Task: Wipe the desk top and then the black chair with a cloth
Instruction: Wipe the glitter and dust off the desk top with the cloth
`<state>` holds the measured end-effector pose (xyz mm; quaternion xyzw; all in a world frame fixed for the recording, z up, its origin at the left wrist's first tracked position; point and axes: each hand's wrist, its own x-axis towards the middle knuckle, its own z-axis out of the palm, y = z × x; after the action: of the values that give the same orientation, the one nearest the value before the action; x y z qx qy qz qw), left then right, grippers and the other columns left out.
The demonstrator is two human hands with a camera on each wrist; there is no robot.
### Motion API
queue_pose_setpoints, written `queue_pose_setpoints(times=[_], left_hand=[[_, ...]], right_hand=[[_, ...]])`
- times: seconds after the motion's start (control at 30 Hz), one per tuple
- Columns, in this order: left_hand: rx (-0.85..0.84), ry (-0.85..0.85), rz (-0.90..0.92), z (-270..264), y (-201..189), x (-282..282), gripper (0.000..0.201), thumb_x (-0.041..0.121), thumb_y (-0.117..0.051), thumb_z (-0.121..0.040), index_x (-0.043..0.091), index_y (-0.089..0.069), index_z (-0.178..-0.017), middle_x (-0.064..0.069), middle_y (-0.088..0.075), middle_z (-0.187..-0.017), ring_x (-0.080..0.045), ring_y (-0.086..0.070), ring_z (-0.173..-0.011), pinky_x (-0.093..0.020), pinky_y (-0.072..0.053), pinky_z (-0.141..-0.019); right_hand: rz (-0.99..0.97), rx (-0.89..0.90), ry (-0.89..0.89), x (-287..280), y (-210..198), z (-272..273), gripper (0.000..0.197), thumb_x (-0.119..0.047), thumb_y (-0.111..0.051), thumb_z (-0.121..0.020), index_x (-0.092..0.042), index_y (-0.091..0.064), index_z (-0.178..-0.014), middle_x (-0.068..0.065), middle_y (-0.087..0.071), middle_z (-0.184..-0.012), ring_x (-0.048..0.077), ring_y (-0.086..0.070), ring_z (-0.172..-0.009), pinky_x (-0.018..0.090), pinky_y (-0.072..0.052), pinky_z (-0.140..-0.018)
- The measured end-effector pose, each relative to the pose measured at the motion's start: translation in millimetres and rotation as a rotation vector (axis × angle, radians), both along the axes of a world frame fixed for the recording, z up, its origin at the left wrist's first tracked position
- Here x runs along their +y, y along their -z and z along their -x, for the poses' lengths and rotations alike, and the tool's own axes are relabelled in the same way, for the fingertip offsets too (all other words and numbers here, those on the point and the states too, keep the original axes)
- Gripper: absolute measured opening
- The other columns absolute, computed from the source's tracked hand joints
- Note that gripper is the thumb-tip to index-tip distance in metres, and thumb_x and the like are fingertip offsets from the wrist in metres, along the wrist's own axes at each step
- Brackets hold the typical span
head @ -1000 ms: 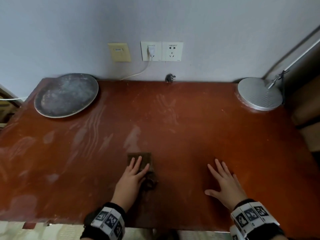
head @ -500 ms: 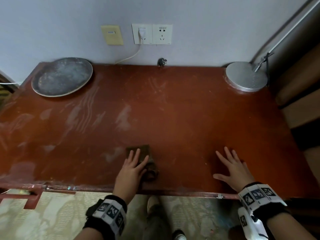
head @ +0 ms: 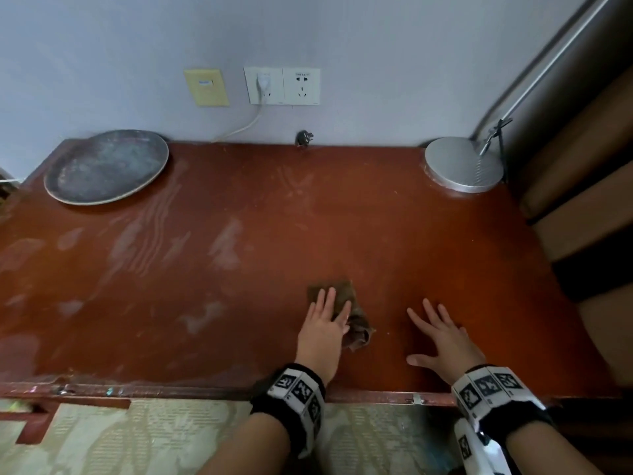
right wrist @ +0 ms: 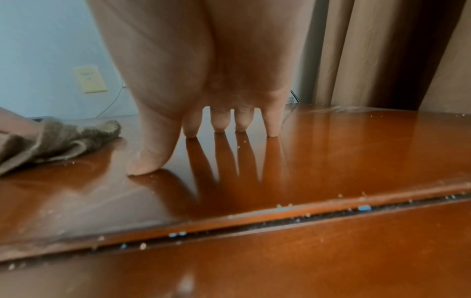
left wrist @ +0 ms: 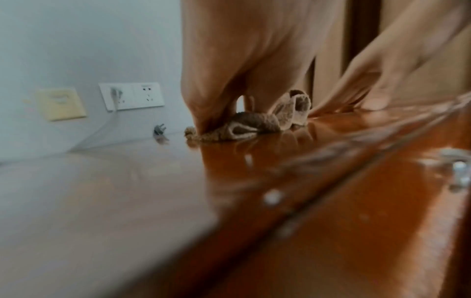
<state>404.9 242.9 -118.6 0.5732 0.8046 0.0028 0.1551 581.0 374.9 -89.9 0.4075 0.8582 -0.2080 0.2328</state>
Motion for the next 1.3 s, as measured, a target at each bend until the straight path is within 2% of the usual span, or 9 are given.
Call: queue_pose_setpoints(times=[0.13, 0.23, 0.3, 0.5, 0.67, 0.8, 0.9, 1.17, 1.3], left_hand=[[-0.022, 0.211, -0.048, -34.3, 6.5, 7.3, 0.054, 0.021, -0.043, -0.099, 0.020, -0.023, -0.149, -0.004, 0.004, -0.156, -0.027, 0.015, -0.142, -0.042, -0.005, -0.120], [0.023, 0.343, 0.027, -71.0, 11.1, 3.8, 0.058, 0.050, -0.078, -0.068, 0.030, -0.064, -0.120, 0.002, -0.050, -0.139, -0.017, -0.039, -0.134, -0.031, -0.044, -0.103], [0.024, 0.311, -0.005, -62.2, 11.2, 3.2, 0.059, 0.057, -0.083, -0.054, 0.036, -0.071, -0.107, 0.008, -0.061, -0.127, -0.011, -0.055, -0.120, -0.024, -0.049, -0.093], [-0.127, -0.128, -0.191, 51.1, 3.3, -69.7, 0.048, 0.031, -0.031, -0.101, 0.025, -0.025, -0.148, 0.010, 0.003, -0.154, -0.017, 0.004, -0.146, -0.029, -0.007, -0.117], [-0.117, -0.459, -0.293, 140.6, 22.4, -174.6, 0.048, 0.018, -0.051, -0.096, 0.019, -0.037, -0.142, -0.003, -0.019, -0.155, -0.012, -0.001, -0.140, -0.033, -0.018, -0.116], [-0.112, -0.258, -0.315, 128.8, 28.4, -163.6, 0.042, 0.023, -0.051, -0.089, 0.019, -0.055, -0.131, -0.007, -0.037, -0.145, -0.032, -0.031, -0.134, -0.050, -0.036, -0.102], [-0.052, 0.033, -0.295, 105.4, 25.9, -150.9, 0.042, 0.031, -0.050, -0.087, 0.027, -0.056, -0.129, 0.000, -0.036, -0.148, -0.027, -0.026, -0.136, -0.039, -0.028, -0.105], [-0.113, -0.174, -0.201, 224.1, 21.3, -271.6, 0.045, 0.045, -0.017, -0.100, 0.033, -0.040, -0.136, 0.001, -0.039, -0.148, -0.013, -0.012, -0.144, -0.027, -0.020, -0.109], [-0.169, 0.024, -0.257, 178.2, 30.4, -229.9, 0.044, 0.044, -0.046, -0.089, 0.039, -0.045, -0.133, 0.005, -0.039, -0.148, -0.018, -0.032, -0.138, -0.036, -0.038, -0.104]], right_hand=[[-0.008, 0.010, -0.014, 1.4, 2.1, -1.1, 0.088, -0.048, -0.058, -0.086, -0.039, 0.006, -0.146, -0.011, 0.027, -0.147, 0.019, 0.017, -0.143, 0.047, -0.007, -0.116], [-0.030, 0.014, -0.033, 1.9, 2.9, -2.0, 0.083, -0.041, -0.056, -0.089, -0.039, 0.003, -0.147, -0.006, 0.022, -0.153, 0.018, 0.016, -0.143, 0.046, -0.008, -0.116], [-0.022, 0.026, -0.039, 4.4, 3.3, -3.1, 0.085, -0.044, -0.058, -0.087, -0.038, 0.004, -0.147, -0.008, 0.025, -0.150, 0.018, 0.017, -0.143, 0.046, -0.007, -0.116], [0.032, 0.042, 0.024, 3.3, 1.4, -4.2, 0.092, -0.046, -0.063, -0.082, -0.040, 0.003, -0.145, -0.014, 0.026, -0.145, 0.015, 0.018, -0.142, 0.047, -0.005, -0.116], [-0.038, -0.076, 0.030, -13.9, -13.0, 17.9, 0.095, -0.049, -0.063, -0.081, -0.037, 0.005, -0.147, -0.001, 0.018, -0.155, 0.018, 0.012, -0.144, 0.044, -0.008, -0.117], [0.027, 0.020, -0.193, -69.9, -16.4, 109.1, 0.095, -0.052, -0.062, -0.081, -0.040, 0.006, -0.147, -0.005, 0.019, -0.155, 0.017, 0.013, -0.144, 0.046, -0.007, -0.116], [0.047, 0.090, -0.343, -115.0, -6.4, 186.8, 0.092, -0.046, -0.062, -0.084, -0.041, 0.005, -0.147, -0.007, 0.022, -0.155, 0.017, 0.017, -0.143, 0.051, -0.005, -0.115], [0.012, -0.003, -0.386, -126.9, -2.3, 213.8, 0.102, -0.058, -0.064, -0.075, -0.045, 0.010, -0.144, -0.015, 0.029, -0.150, 0.007, 0.026, -0.136, 0.051, 0.003, -0.114], [0.023, 0.024, -0.359, -123.0, -4.9, 219.6, 0.099, -0.050, -0.068, -0.076, -0.045, 0.003, -0.145, -0.020, 0.026, -0.146, 0.009, 0.019, -0.141, 0.047, -0.001, -0.116]])
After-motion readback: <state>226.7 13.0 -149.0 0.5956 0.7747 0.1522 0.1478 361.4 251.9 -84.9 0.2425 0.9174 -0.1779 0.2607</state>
